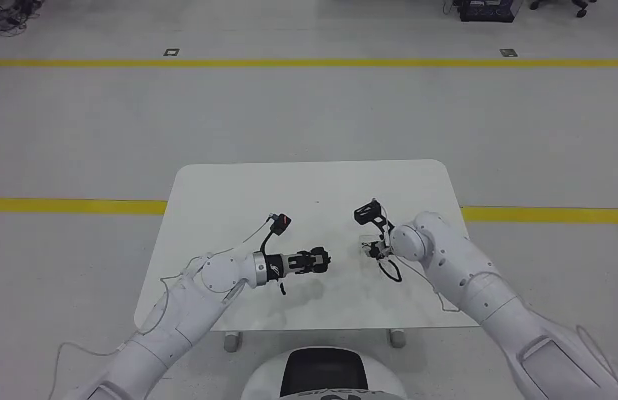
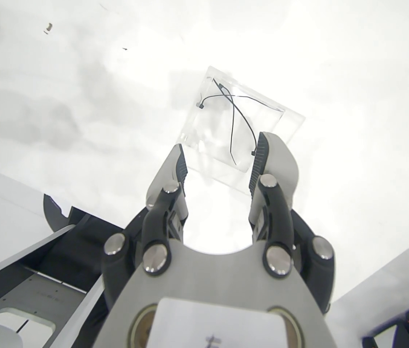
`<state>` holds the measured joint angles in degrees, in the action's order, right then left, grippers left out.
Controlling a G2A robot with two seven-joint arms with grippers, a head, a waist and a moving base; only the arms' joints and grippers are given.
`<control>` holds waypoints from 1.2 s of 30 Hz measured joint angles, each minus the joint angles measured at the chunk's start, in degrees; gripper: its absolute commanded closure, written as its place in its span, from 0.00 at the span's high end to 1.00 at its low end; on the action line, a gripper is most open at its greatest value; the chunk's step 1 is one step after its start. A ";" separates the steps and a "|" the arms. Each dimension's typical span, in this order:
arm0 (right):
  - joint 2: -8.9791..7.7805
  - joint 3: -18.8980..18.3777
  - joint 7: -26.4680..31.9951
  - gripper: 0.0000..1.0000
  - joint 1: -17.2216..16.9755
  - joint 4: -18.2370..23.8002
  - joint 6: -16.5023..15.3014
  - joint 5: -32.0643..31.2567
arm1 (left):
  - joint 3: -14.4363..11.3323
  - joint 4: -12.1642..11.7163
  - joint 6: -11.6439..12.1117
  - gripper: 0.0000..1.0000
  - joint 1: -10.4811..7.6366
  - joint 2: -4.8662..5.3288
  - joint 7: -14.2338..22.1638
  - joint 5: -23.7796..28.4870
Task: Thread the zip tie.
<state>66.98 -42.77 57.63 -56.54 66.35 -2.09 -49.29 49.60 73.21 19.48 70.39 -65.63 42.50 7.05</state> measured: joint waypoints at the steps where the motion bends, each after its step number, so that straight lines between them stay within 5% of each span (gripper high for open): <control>1: 0.26 0.24 -0.12 0.39 0.34 -0.95 -0.25 0.32 | 0.00 0.00 0.00 0.00 0.00 0.00 0.00 0.00; 16: 3.77 3.69 -2.15 0.27 4.50 -11.77 -2.56 2.71 | 0.00 0.00 0.00 0.00 0.00 0.00 0.00 0.00; 36: 7.48 6.59 -4.11 0.14 7.54 -19.73 -3.40 2.42 | 0.00 0.00 0.00 0.00 0.00 0.00 0.00 0.00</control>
<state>74.45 -36.19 53.52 -48.99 46.62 -5.49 -46.87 49.60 73.21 19.48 70.39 -65.63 42.50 7.05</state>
